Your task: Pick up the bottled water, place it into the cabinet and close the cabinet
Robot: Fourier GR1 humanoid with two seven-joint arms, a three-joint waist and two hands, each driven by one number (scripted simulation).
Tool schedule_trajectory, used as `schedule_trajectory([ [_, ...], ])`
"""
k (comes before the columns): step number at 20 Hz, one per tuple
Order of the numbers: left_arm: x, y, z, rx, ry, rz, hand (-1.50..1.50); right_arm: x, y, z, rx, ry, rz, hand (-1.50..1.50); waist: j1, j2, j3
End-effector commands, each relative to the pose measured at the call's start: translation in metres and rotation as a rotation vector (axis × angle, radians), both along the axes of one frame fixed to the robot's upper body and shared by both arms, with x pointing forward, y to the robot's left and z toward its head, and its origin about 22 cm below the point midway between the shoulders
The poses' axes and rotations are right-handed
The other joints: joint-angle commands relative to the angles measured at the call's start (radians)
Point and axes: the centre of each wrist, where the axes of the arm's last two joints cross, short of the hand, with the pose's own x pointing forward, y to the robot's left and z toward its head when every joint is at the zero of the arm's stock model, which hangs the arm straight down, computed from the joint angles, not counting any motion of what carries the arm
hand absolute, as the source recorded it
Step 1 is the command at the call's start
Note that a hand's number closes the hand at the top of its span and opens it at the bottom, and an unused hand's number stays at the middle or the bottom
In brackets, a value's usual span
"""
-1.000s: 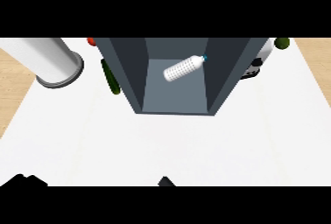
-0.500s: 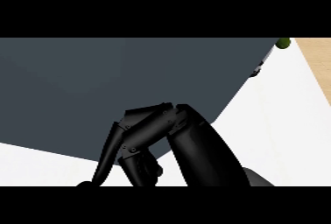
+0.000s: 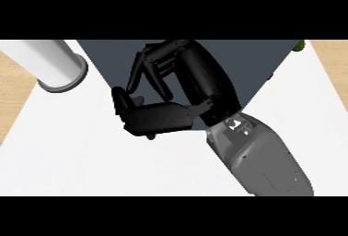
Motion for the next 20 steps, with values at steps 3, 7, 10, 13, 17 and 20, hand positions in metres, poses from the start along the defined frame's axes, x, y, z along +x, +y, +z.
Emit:
schedule_trajectory([
  [3, -0.01, 0.004, -0.015, 0.004, 0.016, -0.008, 1.5, 0.057, 0.003, -0.012, -0.037, 0.056, -0.051, 1.5, 0.008, 0.007, 0.001],
  [7, 0.002, 0.0, -0.021, -0.013, 0.001, -0.036, 1.5, 0.071, -0.007, -0.031, -0.065, 0.068, -0.072, 1.5, 0.007, 0.012, 0.0],
  [10, 0.012, 0.002, 0.001, -0.009, -0.022, -0.035, 1.5, 0.076, -0.009, -0.04, -0.056, 0.083, -0.098, 1.5, 0.011, 0.017, 0.002],
  [13, 0.007, 0.012, -0.004, -0.007, -0.008, -0.042, 1.5, 0.084, -0.02, -0.04, -0.078, 0.063, -0.146, 1.5, 0.024, 0.019, 0.0],
  [17, 0.017, 0.005, 0.001, -0.017, -0.029, -0.073, 1.5, 0.085, -0.026, -0.056, -0.087, 0.085, -0.156, 1.5, 0.02, 0.026, 0.0],
  [20, 0.022, 0.005, 0.005, -0.01, -0.026, -0.065, 1.5, 0.085, -0.027, -0.057, -0.088, 0.069, -0.157, 1.5, 0.018, 0.027, 0.001],
])
